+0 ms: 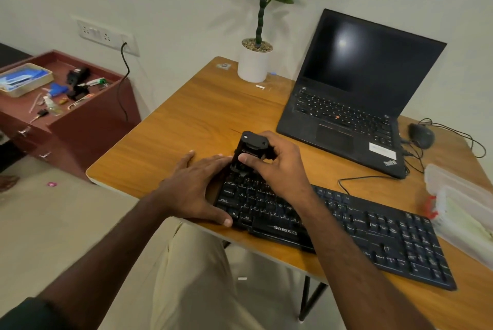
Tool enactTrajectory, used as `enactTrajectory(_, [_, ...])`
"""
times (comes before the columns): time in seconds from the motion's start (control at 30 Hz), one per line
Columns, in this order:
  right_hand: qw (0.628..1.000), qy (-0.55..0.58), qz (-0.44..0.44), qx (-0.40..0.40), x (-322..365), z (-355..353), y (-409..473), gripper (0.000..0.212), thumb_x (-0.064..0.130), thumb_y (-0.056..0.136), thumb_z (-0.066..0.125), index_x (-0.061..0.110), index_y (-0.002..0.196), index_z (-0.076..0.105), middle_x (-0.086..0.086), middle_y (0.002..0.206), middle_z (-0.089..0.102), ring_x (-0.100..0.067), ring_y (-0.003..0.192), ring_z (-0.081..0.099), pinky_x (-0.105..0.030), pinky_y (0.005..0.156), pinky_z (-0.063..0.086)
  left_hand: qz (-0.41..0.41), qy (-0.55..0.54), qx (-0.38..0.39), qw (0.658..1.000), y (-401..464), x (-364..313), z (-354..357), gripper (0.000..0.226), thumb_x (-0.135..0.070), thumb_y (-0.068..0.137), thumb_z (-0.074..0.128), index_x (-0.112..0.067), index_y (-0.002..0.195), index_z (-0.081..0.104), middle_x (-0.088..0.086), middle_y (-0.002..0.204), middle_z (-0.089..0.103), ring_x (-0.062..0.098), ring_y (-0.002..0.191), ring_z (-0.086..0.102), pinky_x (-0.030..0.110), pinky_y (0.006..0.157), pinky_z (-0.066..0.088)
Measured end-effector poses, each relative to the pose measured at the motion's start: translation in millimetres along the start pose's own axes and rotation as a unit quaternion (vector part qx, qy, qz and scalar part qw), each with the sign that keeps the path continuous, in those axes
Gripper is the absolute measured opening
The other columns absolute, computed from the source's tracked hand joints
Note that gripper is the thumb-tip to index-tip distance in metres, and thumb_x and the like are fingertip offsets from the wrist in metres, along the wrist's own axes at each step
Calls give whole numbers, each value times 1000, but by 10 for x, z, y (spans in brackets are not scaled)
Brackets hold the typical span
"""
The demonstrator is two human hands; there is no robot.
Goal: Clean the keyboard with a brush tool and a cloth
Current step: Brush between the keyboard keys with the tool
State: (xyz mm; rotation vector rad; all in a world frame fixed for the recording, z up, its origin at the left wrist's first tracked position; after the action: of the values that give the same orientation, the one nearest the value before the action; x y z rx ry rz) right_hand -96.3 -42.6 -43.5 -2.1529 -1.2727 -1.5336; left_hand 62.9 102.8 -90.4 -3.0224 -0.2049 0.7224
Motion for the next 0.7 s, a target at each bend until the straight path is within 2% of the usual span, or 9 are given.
enactTrajectory(0.1, [1000, 22, -3, 2, 28, 24, -53, 23, 25, 82, 82, 19, 100, 69, 4, 90, 69, -20, 83, 64, -39, 73, 56, 0, -3, -4, 1000, 1, 5, 0, 141, -106, 44, 43, -31, 159, 5, -5, 166, 17, -8, 142, 0, 42, 121, -17])
enactTrajectory(0.2, [1000, -6, -5, 18, -6, -12, -96, 25, 28, 82, 81, 21, 102, 69, 7, 89, 69, -19, 80, 62, -41, 72, 55, -2, -3, -3, 1000, 0, -3, -3, 139, -105, 45, 44, -34, 158, 6, -7, 165, 18, -8, 142, 1, 46, 122, -14])
enactTrajectory(0.33, [999, -44, 9, 24, -95, -268, -109, 26, 32, 81, 82, 22, 101, 68, 0, 89, 69, -24, 83, 62, -48, 76, 54, -3, -6, -1, 1000, -3, -2, -5, 135, -105, 45, 45, -39, 157, 5, -8, 165, 18, -8, 143, 2, 44, 122, -15])
enactTrajectory(0.43, [1000, -4, 14, -1, -78, -327, -117, 24, 29, 81, 82, 22, 99, 68, -5, 90, 69, -28, 85, 62, -50, 75, 55, -2, 0, -4, 1000, 3, -1, 3, 134, -104, 46, 46, -40, 157, 6, -8, 165, 19, -9, 142, 2, 44, 122, -14])
enactTrajectory(0.6, [999, 18, -10, 29, 27, -34, -107, 22, 24, 82, 82, 24, 100, 68, 8, 87, 67, -18, 80, 61, -27, 69, 51, -2, 3, -11, 1000, -7, -22, 2, 135, -102, 48, 49, -36, 157, 6, -7, 165, 20, -11, 141, 1, 42, 122, -14])
enactTrajectory(0.7, [998, -7, 5, 55, 19, -132, -96, 23, 22, 81, 82, 30, 95, 66, 15, 83, 65, -3, 76, 58, -15, 68, 44, 0, 0, -11, 1000, -6, -14, 4, 132, -100, 50, 51, -38, 157, 6, -8, 164, 22, -9, 143, 3, 43, 122, -14])
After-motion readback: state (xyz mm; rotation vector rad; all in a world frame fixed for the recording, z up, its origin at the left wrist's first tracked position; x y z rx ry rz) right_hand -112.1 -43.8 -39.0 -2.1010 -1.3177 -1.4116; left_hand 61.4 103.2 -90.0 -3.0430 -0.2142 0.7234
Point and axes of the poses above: each hand's wrist, its own y-axis towards the middle knuckle, its own z-axis out of the palm, x = y × z, the point moved 1 cm from there along y, towards the middle knuckle
